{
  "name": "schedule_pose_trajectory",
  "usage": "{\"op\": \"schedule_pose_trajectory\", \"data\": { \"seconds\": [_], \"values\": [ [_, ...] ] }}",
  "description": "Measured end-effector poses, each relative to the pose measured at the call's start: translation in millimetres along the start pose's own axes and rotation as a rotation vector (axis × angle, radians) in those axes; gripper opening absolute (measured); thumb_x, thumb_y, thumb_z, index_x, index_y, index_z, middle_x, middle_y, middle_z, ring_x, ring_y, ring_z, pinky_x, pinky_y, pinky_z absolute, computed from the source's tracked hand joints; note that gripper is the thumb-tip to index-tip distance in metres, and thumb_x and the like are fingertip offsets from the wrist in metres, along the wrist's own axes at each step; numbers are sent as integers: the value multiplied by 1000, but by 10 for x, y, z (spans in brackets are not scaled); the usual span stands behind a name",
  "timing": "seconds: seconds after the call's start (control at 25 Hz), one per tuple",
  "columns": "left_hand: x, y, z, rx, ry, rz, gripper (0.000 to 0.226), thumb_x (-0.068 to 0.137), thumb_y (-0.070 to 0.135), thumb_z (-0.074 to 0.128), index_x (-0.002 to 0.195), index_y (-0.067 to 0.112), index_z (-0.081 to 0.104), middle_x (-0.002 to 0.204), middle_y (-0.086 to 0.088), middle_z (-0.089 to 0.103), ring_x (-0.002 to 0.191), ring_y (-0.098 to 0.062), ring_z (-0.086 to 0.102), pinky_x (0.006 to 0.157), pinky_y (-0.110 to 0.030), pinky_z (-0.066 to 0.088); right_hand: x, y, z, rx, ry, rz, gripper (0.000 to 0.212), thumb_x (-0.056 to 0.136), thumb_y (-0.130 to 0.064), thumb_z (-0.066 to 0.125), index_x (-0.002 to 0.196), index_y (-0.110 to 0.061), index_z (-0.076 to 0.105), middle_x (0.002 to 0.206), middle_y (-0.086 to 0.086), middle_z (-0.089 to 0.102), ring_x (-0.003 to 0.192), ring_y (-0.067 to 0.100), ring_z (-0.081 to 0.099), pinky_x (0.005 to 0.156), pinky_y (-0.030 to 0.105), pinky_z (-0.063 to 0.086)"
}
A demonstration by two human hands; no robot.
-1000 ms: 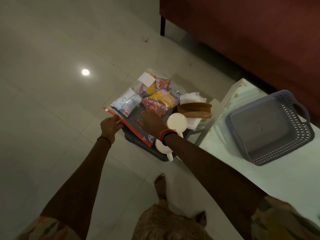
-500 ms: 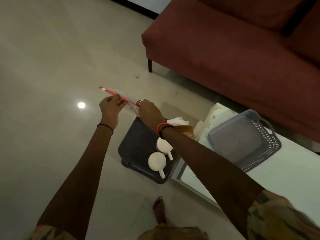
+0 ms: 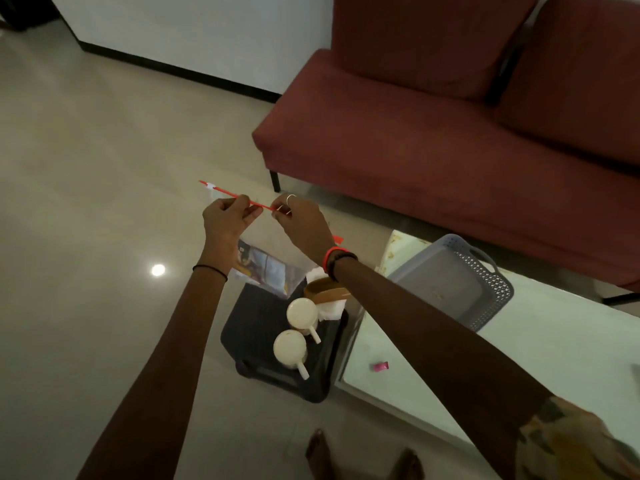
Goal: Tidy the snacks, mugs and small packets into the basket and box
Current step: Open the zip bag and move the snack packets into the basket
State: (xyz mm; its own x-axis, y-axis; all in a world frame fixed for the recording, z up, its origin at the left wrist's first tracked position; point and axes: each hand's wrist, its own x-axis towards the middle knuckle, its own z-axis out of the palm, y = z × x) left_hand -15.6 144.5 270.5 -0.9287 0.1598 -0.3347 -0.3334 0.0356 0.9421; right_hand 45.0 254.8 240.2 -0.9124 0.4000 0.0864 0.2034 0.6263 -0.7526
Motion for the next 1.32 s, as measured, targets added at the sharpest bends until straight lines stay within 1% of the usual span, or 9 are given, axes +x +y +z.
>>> {"op": "schedule_pose_trajectory", "data": {
  "seconds": [0.08, 0.16, 0.32, 0.44, 0.52, 0.6, 0.88, 1.08, 1.32],
  "values": [
    [-251, 44, 183, 18, -20, 15, 26, 90, 8, 57, 108, -9, 60, 106, -20, 67, 82, -16, 70, 62, -12, 57, -144, -20, -291, 0, 12, -37, 17, 95, -12, 52, 102, -7, 67, 95, 11, 71, 84, 20, 65, 80, 30, 52],
    [-515, 68, 388, 25, -64, 37, 25, 89, 10, 58, 107, -8, 61, 100, -18, 67, 67, -8, 70, 55, -9, 55, -326, 19, -638, 8, 43, -67, 20, 96, -9, 50, 102, -5, 68, 97, 13, 72, 89, 22, 65, 80, 23, 47],
    [-1000, 19, 761, 3, -121, 167, 18, 88, 18, 63, 98, 3, 61, 96, -15, 67, 75, -19, 70, 63, -19, 59, -744, 239, -1396, 16, 157, -46, 20, 94, -7, 52, 102, -5, 71, 101, 10, 73, 93, 19, 66, 81, 14, 42],
    [-1295, -29, 1048, 141, 5, 395, 36, 85, 20, 67, 114, 5, 55, 115, -8, 58, 98, -19, 60, 77, -22, 53, -1042, 417, -2058, 1, 253, -11, 19, 90, -5, 58, 100, -7, 73, 101, 7, 75, 90, 11, 64, 76, 0, 38],
    [-1508, -34, 1295, 224, -115, 443, 41, 86, 20, 65, 124, 8, 54, 120, 0, 55, 103, -10, 55, 82, -10, 46, -1273, 530, -2510, -32, 293, -6, 18, 88, -4, 60, 98, -8, 74, 100, 6, 75, 87, 4, 60, 73, -9, 34],
    [-1765, -79, 1601, 338, -283, 501, 32, 89, 19, 61, 119, 9, 60, 110, 0, 62, 95, -8, 57, 70, 3, 43, -1549, 658, -2934, -81, 312, 0, 18, 86, -4, 62, 99, -7, 75, 100, 6, 76, 88, 6, 61, 71, -11, 32],
    [-2592, -124, 2553, 194, -406, 588, 25, 87, 19, 64, 106, 3, 65, 86, 10, 64, 70, 17, 60, 65, -1, 47, -2518, 1156, -3932, -97, 428, 48, 17, 86, -8, 68, 102, -5, 74, 101, 10, 76, 88, 8, 63, 71, -4, 39],
    [-3080, -111, 3031, 119, -474, 653, 24, 83, 16, 68, 103, 1, 68, 83, 5, 67, 70, 13, 62, 65, -4, 49, -3018, 1389, -4374, -18, 451, 128, 18, 85, -3, 68, 103, 0, 72, 103, 13, 74, 89, 15, 67, 73, -3, 43],
    [-3521, -275, 3368, 251, -616, 798, 21, 84, 16, 67, 102, 4, 69, 91, -3, 70, 79, -7, 64, 70, -8, 51, -3138, 1254, -4507, 48, 438, 79, 23, 84, -20, 72, 104, -8, 70, 104, 5, 73, 90, 12, 68, 82, 19, 53]
  ]
}}
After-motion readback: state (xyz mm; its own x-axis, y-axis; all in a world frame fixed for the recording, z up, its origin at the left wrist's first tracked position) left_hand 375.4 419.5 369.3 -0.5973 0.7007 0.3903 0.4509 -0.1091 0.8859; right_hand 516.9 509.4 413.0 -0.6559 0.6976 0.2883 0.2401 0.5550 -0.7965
